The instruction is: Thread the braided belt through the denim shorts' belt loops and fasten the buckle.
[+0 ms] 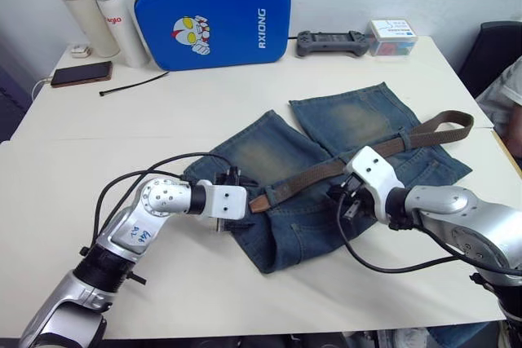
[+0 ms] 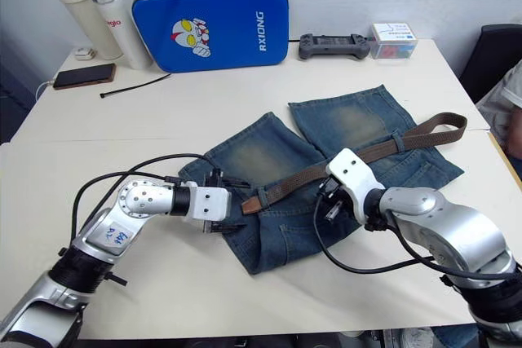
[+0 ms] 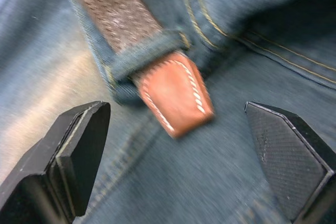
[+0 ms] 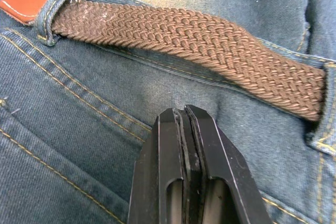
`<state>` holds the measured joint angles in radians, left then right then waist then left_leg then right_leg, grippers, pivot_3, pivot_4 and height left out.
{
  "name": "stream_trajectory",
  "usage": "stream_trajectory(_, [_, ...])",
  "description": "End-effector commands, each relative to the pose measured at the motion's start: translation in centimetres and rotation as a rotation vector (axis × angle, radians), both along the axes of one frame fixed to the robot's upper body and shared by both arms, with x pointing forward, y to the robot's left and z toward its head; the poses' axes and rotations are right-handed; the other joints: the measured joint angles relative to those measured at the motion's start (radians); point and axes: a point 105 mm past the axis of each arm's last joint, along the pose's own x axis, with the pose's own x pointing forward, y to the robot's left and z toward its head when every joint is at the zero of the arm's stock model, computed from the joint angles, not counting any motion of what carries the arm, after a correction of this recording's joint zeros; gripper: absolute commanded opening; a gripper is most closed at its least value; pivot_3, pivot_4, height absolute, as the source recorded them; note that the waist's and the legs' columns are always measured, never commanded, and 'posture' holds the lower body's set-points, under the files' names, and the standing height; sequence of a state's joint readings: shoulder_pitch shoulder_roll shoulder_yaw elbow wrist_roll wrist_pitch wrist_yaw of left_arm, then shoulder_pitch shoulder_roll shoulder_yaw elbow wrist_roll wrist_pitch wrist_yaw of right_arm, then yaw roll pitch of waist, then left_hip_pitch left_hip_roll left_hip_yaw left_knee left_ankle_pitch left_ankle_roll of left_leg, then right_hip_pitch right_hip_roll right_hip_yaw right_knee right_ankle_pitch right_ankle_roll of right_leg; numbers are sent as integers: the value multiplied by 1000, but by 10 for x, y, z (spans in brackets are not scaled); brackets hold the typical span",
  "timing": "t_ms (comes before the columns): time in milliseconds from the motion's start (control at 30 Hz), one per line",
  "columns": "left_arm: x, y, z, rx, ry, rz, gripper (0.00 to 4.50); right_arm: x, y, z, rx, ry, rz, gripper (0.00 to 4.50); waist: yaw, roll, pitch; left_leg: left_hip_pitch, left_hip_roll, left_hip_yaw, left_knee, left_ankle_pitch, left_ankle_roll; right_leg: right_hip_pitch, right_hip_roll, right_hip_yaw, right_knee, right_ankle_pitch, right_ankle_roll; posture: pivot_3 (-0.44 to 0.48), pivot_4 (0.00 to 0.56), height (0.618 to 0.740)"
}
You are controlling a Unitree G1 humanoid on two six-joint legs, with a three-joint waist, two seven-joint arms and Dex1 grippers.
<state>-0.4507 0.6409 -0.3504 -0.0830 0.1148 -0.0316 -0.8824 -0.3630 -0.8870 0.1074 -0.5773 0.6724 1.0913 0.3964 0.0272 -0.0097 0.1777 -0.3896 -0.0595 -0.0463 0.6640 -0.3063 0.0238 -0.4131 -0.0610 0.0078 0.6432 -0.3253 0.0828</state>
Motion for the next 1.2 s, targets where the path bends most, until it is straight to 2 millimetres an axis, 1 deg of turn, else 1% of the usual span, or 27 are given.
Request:
stream_trajectory(33, [9,5,-3,7,-42,55,4500,3,-5,8,6,-39,-32,55,-1,0,0,0,0,0,0,0,0,0,0,0,0,0,0,0,150,740])
stream_trajectory(100, [14,5,0,-13,-58,78,4500,4,-6,7,7,-38,-36,55,-1,0,0,0,0,0,0,0,0,0,0,0,1,0,0,0,150,740])
stream_trajectory(167, [16,5,-1,-8,-63,84,4500,4,-6,7,7,-39,-39,55,-1,0,0,1,0,0,0,0,0,0,0,0,1,0,0,0,150,740])
stream_trajectory(200, [16,5,-4,-1,-61,83,4239,5,-6,6,6,-39,-39,16,-1,0,0,1,0,0,0,0,0,0,0,0,1,0,0,0,150,740])
stream_trajectory(267, [15,6,-7,9,-53,81,3623,5,-6,6,6,-40,-40,0,-1,0,0,1,0,0,0,0,0,0,0,0,1,0,0,0,150,740])
stream_trajectory(300, [14,7,-8,13,-46,76,3242,5,-7,6,6,-39,-41,0,-1,0,0,1,0,0,0,0,0,0,0,0,1,0,0,0,150,740])
stream_trajectory(367, [11,7,-7,-8,-19,71,2373,6,-8,4,1,-37,-44,0,-2,0,0,1,0,0,0,0,0,0,0,0,1,0,0,0,150,740])
stream_trajectory(433, [7,7,0,-54,11,63,1513,6,-11,1,-9,-27,-55,0,-2,0,0,1,0,0,0,0,0,0,0,0,1,0,0,0,150,740])
stream_trajectory(533, [6,11,9,-65,4,60,166,6,-20,-5,-30,-8,-95,0,-2,0,0,0,0,0,0,0,0,0,0,0,1,0,0,0,150,740])
stream_trajectory(567, [6,12,10,-64,2,60,50,7,-22,-6,-34,-6,-103,0,-2,0,0,0,0,0,0,0,0,0,0,0,1,0,0,0,150,740])
stream_trajectory(700, [10,24,21,-70,-29,84,50,13,-33,-19,-50,39,-175,0,-3,0,0,0,0,0,0,0,0,0,0,0,1,0,0,0,150,740])
stream_trajectory(867, [-1,45,18,-4,3,95,50,19,-37,-33,-78,81,-198,0,-4,0,0,1,0,0,0,0,0,0,0,0,1,0,0,0,150,740])
stream_trajectory(900, [-5,54,16,28,22,99,50,21,-37,-34,-78,85,-199,0,-4,-1,-1,1,0,0,0,0,0,1,0,0,1,0,0,0,150,740])
stream_trajectory(1000, [-22,96,8,151,77,163,50,28,-33,-39,-79,103,-183,0,-23,-3,-2,3,0,0,-1,0,0,1,0,1,1,0,0,0,150,740])
stream_trajectory(1067, [-30,127,5,211,95,243,50,32,-26,-39,-69,110,-152,0,-28,-4,-2,5,1,0,-2,-1,1,3,0,0,1,0,-1,0,150,740])
stream_trajectory(1100, [-36,147,7,222,116,310,50,35,-20,-39,-62,115,-129,0,-33,-5,-3,6,1,0,-2,-2,4,4,0,0,0,0,-1,0,150,740])
stream_trajectory(1200, [-49,186,15,230,154,444,50,41,-10,-40,-58,124,-80,0,-39,-5,-4,9,2,0,-3,-4,5,6,0,0,0,1,-3,0,150,740])
